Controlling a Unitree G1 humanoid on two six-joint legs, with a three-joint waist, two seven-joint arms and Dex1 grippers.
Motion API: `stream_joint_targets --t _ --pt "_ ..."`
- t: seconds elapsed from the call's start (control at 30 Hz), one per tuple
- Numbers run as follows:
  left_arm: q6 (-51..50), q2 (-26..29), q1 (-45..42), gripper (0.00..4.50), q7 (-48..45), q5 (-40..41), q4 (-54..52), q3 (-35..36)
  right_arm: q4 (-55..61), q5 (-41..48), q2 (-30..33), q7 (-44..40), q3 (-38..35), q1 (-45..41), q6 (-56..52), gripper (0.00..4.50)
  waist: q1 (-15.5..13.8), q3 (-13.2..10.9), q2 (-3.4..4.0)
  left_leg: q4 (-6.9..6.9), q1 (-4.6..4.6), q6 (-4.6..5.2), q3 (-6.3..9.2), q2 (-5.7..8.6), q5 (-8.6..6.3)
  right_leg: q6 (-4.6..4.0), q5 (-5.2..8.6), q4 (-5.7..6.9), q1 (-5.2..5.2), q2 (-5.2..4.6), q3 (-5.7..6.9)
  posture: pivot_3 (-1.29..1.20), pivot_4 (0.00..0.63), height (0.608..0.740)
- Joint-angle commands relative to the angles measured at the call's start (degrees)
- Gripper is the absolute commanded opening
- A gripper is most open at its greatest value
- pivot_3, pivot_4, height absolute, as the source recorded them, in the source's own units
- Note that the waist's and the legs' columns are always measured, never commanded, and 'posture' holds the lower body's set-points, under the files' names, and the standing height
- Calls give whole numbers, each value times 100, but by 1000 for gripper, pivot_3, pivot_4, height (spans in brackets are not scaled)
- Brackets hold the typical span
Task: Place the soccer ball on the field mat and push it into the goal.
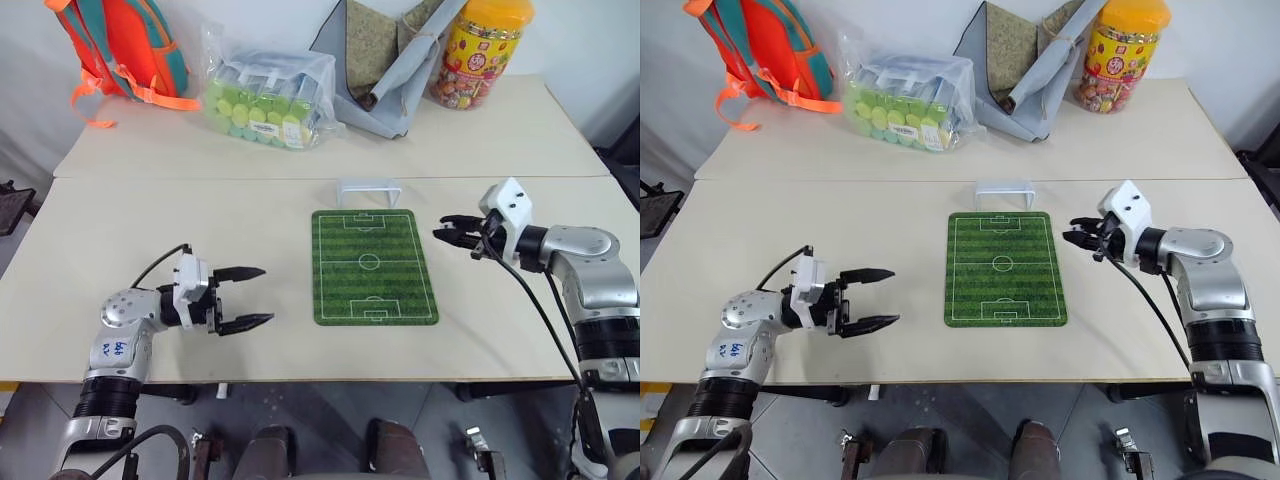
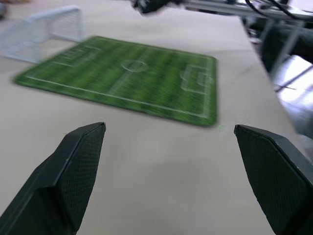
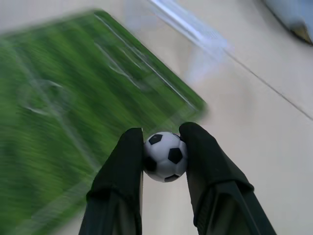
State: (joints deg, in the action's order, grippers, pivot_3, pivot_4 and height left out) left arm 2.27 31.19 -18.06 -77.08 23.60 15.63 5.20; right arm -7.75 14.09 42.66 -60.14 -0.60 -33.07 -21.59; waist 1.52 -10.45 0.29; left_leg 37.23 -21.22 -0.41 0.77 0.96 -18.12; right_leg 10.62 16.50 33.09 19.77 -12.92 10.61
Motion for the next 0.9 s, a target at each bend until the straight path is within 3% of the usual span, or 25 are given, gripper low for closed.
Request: stream_joint_targets --t 0.03,0.13,0.33,0.47,0.9 --pt "199 -2 6 4500 -239 153 -100 -25 1476 394 84 -246 369 349 -744 848 -8 0 0 4 0 0 0 -2 0 -1 0 1 -1 1 -1 0 150 740" --pt "331 -22 117 4500 -366 233 -273 -20 2367 532 87 -456 866 729 -1047 848 -29 0 0 7 0 -1 1 -1 -1 -1 -1 2 -1 1 -4 0 150 740" --pt "306 257 446 4500 -402 338 -410 169 2531 359 217 -621 1231 947 -868 848 -37 0 -1 12 1 -1 -1 0 -3 -2 -1 2 -2 1 -9 0 150 740" --pt "453 477 758 4500 -385 332 -321 412 2171 175 1 -636 1525 770 -651 848 3 -1 -1 12 4 -9 -3 -18 -7 -5 -3 3 1 22 -13 0 150 740" --pt "394 361 829 4500 -11 362 -589 424 955 -146 -393 -837 1636 323 19 848 -5 -1 -2 17 5 -11 -7 -25 -7 -10 -6 5 3 32 -18 0 150 740"
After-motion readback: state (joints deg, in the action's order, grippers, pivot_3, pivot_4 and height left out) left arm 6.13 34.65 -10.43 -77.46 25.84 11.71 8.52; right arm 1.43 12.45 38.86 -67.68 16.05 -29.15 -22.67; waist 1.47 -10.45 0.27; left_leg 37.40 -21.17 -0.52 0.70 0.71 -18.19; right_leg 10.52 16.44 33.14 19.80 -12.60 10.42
